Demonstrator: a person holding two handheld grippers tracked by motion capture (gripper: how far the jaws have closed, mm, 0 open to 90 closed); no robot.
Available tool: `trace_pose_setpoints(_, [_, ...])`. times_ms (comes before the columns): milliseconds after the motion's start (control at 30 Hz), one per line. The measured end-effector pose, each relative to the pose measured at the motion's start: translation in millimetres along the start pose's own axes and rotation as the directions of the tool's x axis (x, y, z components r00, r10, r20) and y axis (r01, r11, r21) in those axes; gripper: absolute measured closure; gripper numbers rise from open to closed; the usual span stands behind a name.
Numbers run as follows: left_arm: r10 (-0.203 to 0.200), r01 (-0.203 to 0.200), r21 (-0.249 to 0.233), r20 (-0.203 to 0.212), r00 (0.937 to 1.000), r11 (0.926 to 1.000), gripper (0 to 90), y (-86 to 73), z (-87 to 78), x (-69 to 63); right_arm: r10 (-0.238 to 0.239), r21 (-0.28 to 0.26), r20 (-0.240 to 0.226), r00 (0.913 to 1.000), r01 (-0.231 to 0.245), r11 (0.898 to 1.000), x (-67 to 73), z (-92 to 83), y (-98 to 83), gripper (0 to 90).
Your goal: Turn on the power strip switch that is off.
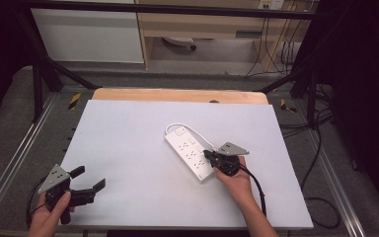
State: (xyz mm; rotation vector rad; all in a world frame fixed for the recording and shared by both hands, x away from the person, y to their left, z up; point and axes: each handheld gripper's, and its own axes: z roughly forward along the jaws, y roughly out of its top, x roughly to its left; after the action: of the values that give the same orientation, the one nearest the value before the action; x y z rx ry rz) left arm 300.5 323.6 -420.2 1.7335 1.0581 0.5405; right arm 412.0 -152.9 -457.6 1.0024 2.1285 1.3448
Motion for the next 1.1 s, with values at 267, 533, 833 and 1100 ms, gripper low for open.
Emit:
trace_pose_setpoints(267, [0.002, -0.002, 0.000, 0.000, 1.0000, 1.0000, 6.2, 0.0, 0.1, -0.2, 0.004, 0.002, -0.004, 1.0000, -0.004, 1.000, -0.5, 0.2, 0.0, 90.0])
trace_pose_setpoints(533, [0.004, -0.004, 0.001, -0.001, 1.0000, 1.0000, 6.2, 0.0, 0.2, -0.1, 0.009, 0.003, -0.009, 0.9999, -0.009, 1.000, -1.0, 0.2, 0.1, 90.0])
trace_pose_setpoints(833, [0.004, -0.004, 0.003, -0.001, 1.0000, 1.0000, 6.2, 0.0, 0.4, -0.3, 0.011, 0.004, -0.011, 0.9999, -0.011, 1.000, -1.7, 0.6, 0.2, 90.0])
trace_pose_setpoints(1100, [0.005, -0.005, 0.002, -0.001, 1.0000, 1.0000, 6.2, 0.0, 0.4, -0.3, 0.012, 0.006, -0.012, 0.9999, -0.012, 1.000, -2.2, 0.8, 0.2, 90.0])
